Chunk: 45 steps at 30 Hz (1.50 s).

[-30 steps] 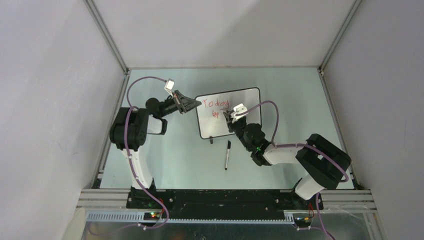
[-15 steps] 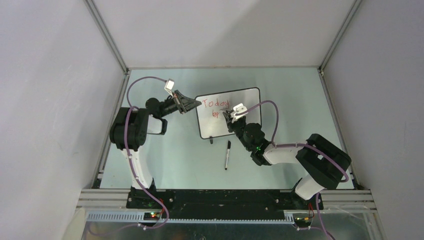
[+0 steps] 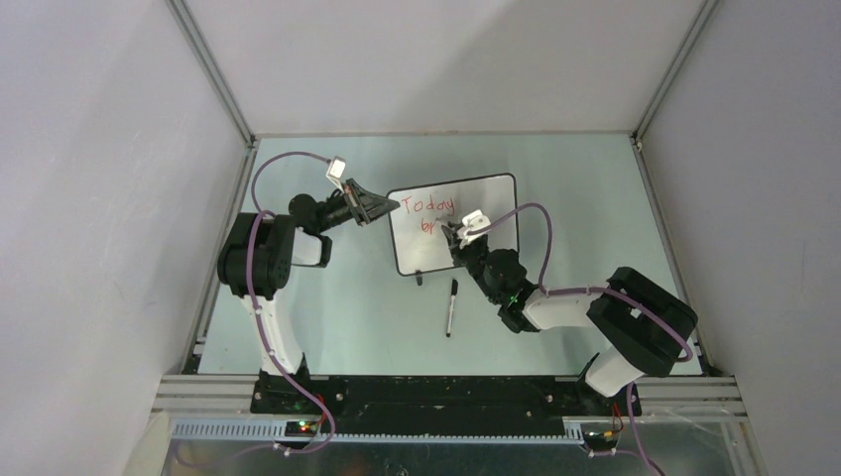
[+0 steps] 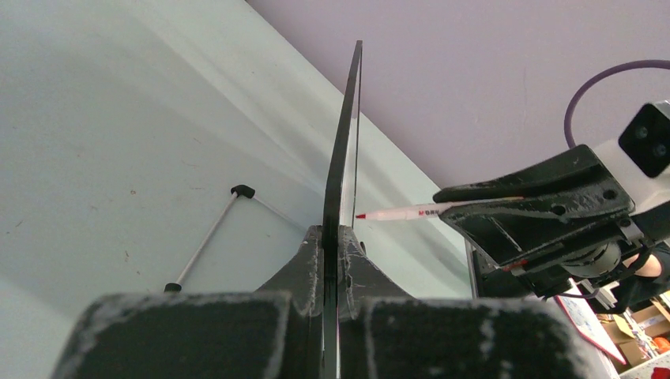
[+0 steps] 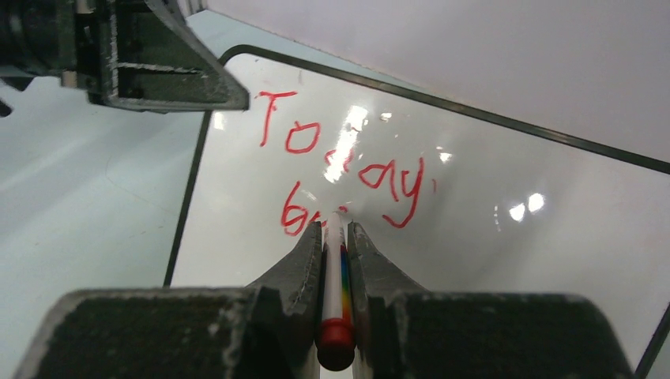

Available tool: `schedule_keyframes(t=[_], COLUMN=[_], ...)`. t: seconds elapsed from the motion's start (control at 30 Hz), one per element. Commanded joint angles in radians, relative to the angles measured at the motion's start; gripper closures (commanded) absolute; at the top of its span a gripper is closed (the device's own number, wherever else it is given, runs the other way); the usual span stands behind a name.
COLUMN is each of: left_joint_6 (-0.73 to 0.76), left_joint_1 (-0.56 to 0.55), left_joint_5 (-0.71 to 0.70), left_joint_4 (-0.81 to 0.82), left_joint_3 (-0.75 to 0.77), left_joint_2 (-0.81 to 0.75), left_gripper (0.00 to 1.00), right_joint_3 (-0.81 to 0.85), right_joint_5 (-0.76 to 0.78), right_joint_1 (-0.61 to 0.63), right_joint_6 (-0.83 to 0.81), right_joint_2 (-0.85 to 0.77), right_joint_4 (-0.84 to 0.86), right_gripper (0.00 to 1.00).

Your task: Write a sentence on the whiteboard

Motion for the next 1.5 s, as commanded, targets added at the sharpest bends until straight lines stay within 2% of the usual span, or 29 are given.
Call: schedule_keyframes(t=[0.0,0.43,1.47], left_joint_6=[0.027,0.027,0.027], left_joint_1=[0.005,0.005,0.005], left_joint_5=[0.023,0.024,0.024], left_joint_4=[0.054,0.054,0.054], left_joint_3=[0.023,0.024,0.023], left_joint_2=[0.001,0.001,0.002], left_gripper=[1.00,1.00,1.00], right_joint_3=[-0.027,-0.031,0.007], right_joint_5=[0.012,0.064,0.024], right_joint_1=[0.035,0.037,0.014], right_joint_6=[-0.049,-0.047,-0.019], right_joint_2=[-0.041,-0.028,-0.006], right_joint_4=[0.099,0.090,0.041], right_gripper=[1.00,1.00,1.00])
